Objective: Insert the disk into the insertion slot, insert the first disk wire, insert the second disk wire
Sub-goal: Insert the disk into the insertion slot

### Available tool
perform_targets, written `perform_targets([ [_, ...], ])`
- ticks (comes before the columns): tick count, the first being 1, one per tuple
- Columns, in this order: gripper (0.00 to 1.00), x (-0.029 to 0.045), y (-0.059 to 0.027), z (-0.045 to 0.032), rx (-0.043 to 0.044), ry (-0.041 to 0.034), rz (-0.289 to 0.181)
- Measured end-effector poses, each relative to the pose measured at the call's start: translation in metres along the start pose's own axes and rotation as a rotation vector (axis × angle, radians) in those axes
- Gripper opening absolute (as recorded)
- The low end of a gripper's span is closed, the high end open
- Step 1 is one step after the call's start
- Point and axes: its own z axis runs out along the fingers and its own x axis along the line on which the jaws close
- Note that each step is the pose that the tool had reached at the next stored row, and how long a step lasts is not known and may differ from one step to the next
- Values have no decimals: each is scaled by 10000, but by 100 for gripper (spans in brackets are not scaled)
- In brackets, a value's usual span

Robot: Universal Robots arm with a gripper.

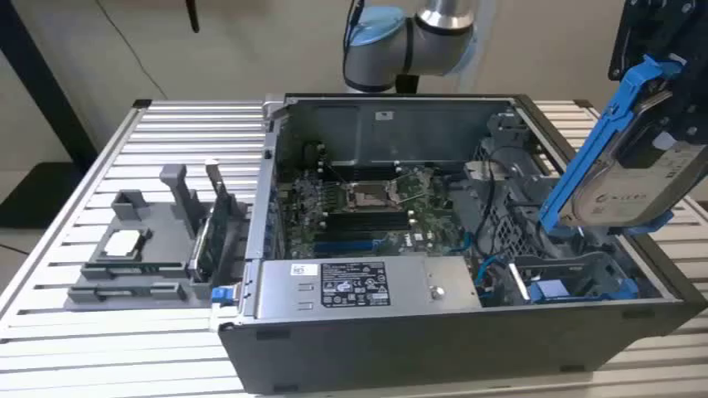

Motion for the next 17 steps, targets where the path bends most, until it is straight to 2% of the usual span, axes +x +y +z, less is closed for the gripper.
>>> perform_targets([
  [9,33,1,0,10,16,7,0],
  [17,33,9,-1,31,16,67,12],
])
